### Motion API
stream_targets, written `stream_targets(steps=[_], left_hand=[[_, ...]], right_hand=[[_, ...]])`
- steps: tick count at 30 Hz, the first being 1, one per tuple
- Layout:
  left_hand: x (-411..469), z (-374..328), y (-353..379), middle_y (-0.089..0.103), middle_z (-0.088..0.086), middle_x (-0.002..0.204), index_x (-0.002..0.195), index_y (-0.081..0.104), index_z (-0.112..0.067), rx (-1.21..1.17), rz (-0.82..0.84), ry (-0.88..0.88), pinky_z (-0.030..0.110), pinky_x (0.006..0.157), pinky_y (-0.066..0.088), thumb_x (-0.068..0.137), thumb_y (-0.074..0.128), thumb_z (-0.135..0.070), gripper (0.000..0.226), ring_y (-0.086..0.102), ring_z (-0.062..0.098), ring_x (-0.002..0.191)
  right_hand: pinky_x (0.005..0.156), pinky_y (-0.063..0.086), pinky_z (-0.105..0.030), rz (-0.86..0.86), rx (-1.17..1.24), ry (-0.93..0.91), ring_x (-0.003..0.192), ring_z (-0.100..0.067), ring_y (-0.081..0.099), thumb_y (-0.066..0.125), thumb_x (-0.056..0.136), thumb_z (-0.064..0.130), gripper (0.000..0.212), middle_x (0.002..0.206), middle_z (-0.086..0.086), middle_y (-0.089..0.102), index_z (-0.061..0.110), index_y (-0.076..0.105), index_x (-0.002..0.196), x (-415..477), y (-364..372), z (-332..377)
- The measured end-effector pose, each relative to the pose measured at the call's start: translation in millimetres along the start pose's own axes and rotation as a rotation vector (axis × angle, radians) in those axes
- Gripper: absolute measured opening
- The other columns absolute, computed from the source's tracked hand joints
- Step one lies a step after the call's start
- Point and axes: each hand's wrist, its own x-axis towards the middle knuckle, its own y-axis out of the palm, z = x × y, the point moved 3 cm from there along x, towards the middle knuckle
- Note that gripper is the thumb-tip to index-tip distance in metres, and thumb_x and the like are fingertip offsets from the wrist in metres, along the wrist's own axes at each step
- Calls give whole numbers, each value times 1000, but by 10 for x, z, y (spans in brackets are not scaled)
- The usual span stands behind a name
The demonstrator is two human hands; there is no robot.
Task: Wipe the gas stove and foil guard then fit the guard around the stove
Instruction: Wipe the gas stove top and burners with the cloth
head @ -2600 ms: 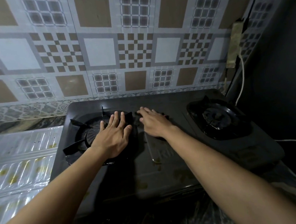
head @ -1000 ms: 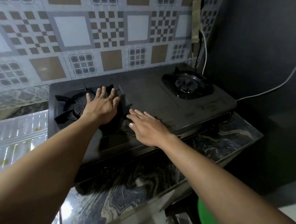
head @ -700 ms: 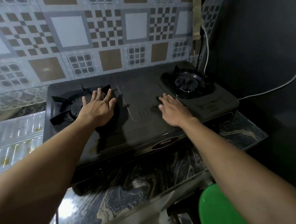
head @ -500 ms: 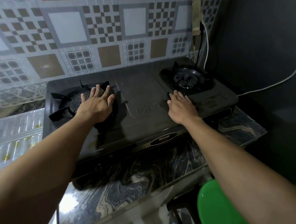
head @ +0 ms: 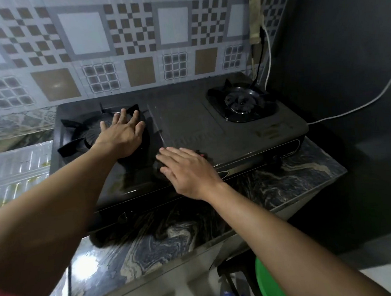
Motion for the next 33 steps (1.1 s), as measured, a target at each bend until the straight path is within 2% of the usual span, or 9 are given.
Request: stream_targets(steps=[6,9,12,15,18,20,24,30,33], left_hand=[[14,-168,-13,2,13,166,158,8,-24,1,-56,-46,68,114,0,101,14,-52,64,-5,37,151],[53,-596,-26,6,14,165,157,13,-20,13,-129,62,66,115,0,101,21,-53,65,-4,38,151],[124,-1052,28,12,15,164,157,17,-19,22,-107,222,61,119,8,100,32,-52,67,4,36,151],[163,-1412,81,22,13,162,155,24,-24,-35,-56,289,57,119,19,97,42,-52,67,16,33,150],[190,-1697,118,42,10,150,147,39,-26,-20,-41,310,51,109,37,95,48,-52,59,39,34,137],[219,-1809,158,45,6,148,146,42,-27,5,-20,296,50,104,40,93,47,-57,61,44,34,132],[286,-1824,184,48,3,147,144,45,-29,15,-27,286,49,103,43,91,46,-62,62,46,34,129],[386,-1809,107,61,3,123,133,55,-35,-41,16,303,46,88,54,86,51,-64,55,59,31,108],[405,-1758,63,58,2,122,133,53,-38,-60,43,289,47,87,54,80,50,-70,62,58,30,108]], right_hand=[[120,15,-32,70,-69,175,147,-13,24,26,105,38,51,159,0,31,17,36,150,-171,-232,-782],[120,14,-33,97,-67,255,148,-14,19,24,105,40,53,161,0,26,17,30,153,-177,-320,-1136],[120,14,-33,102,-64,317,149,-15,18,24,105,41,54,161,-1,25,16,29,153,-213,-377,-1431],[120,13,-33,100,-71,350,149,-14,18,24,105,41,54,161,0,25,16,30,152,-320,-441,-1688],[120,15,-33,73,-80,367,148,-13,21,26,104,40,53,160,1,29,18,34,151,-433,-513,-1916],[120,16,-32,58,-87,374,147,-13,23,26,104,41,52,159,1,31,18,36,150,-506,-549,-2060],[120,15,-34,56,-88,406,148,-12,21,25,104,42,53,159,2,31,18,36,150,-666,-625,-2360],[121,14,-37,77,-108,492,149,-13,17,24,104,43,55,161,1,26,16,33,152,-854,-783,-2849],[121,11,-40,111,-116,550,150,-14,13,24,105,42,55,162,0,21,16,29,153,-890,-865,-3014]])
